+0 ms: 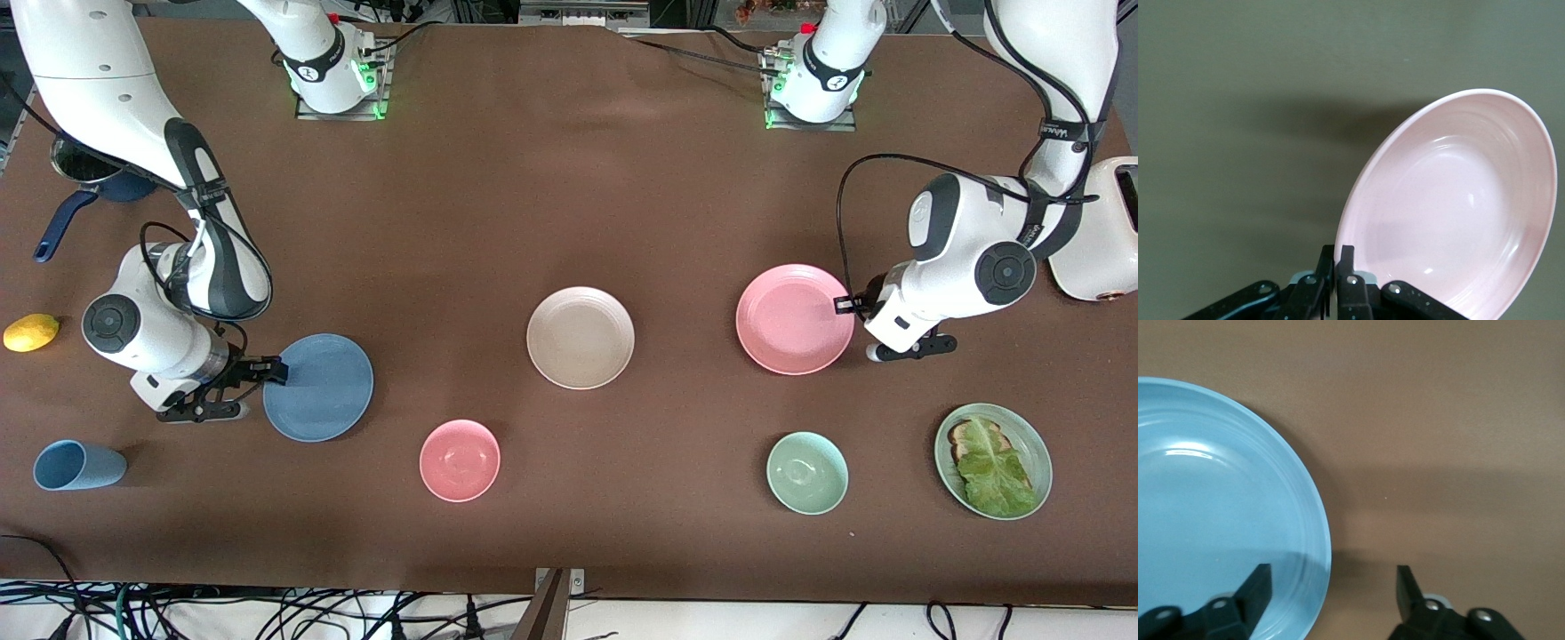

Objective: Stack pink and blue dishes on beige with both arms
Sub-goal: 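Set the pink plate on the beige while the right gripper grips the blue, then open the left gripper while the right gripper lifts the blue plate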

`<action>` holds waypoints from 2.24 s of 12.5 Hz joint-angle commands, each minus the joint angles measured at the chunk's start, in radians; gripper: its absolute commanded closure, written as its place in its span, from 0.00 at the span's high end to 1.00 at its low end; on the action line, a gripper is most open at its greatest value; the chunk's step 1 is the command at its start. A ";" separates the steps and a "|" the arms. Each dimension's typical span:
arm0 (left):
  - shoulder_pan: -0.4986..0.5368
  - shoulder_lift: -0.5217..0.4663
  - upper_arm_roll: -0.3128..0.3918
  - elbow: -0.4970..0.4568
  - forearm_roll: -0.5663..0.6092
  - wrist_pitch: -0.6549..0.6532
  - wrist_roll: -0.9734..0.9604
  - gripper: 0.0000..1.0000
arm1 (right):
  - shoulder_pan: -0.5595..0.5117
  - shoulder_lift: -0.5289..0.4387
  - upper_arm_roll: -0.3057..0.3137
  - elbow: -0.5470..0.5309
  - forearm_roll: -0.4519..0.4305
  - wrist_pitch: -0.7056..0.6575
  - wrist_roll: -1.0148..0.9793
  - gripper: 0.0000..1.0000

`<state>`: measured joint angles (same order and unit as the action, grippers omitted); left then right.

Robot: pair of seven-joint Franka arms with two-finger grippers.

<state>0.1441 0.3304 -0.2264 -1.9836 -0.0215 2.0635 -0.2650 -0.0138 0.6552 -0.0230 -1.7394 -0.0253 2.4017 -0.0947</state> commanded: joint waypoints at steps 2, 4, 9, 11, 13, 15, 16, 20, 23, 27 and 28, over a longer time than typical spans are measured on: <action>0.000 0.004 -0.095 0.066 -0.063 -0.039 -0.138 0.00 | -0.014 0.003 0.012 -0.006 -0.002 0.016 -0.011 0.65; -0.001 0.010 -0.151 0.077 -0.075 -0.036 -0.178 0.00 | -0.014 0.004 0.014 -0.009 -0.002 0.013 -0.011 0.61; -0.130 0.051 -0.166 0.132 -0.081 -0.008 -0.263 0.00 | -0.014 0.003 0.014 -0.012 -0.002 0.013 -0.016 0.46; -0.190 0.108 -0.165 0.184 -0.068 -0.008 -0.302 0.00 | -0.014 0.003 0.015 -0.017 -0.002 0.013 -0.016 0.40; -0.248 0.163 -0.162 0.233 -0.066 -0.008 -0.310 0.00 | -0.014 0.001 0.015 -0.017 -0.001 0.013 -0.016 0.31; -0.294 0.220 -0.159 0.291 -0.064 -0.006 -0.341 0.00 | -0.014 0.001 0.017 -0.017 -0.001 0.011 -0.016 0.24; -0.316 0.245 -0.156 0.320 -0.064 -0.006 -0.347 0.00 | -0.014 0.000 0.017 -0.017 -0.001 0.010 -0.016 0.20; -0.373 0.327 -0.143 0.393 -0.046 0.018 -0.362 0.00 | -0.014 0.000 0.017 -0.017 -0.001 0.008 -0.016 0.07; -0.399 0.398 -0.137 0.477 -0.014 0.020 -0.404 0.00 | -0.014 -0.002 0.017 -0.017 0.001 0.008 -0.014 0.00; -0.396 0.412 -0.119 0.496 -0.017 0.020 -0.396 0.00 | -0.011 -0.025 0.020 0.012 0.001 -0.024 -0.013 0.00; -0.388 0.414 -0.119 0.502 -0.017 0.020 -0.393 0.48 | -0.008 -0.026 0.021 0.049 0.001 -0.073 -0.011 0.00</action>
<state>-0.2397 0.7265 -0.3515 -1.5319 -0.0610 2.0962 -0.6502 -0.0137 0.6466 -0.0138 -1.7302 -0.0239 2.3921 -0.0968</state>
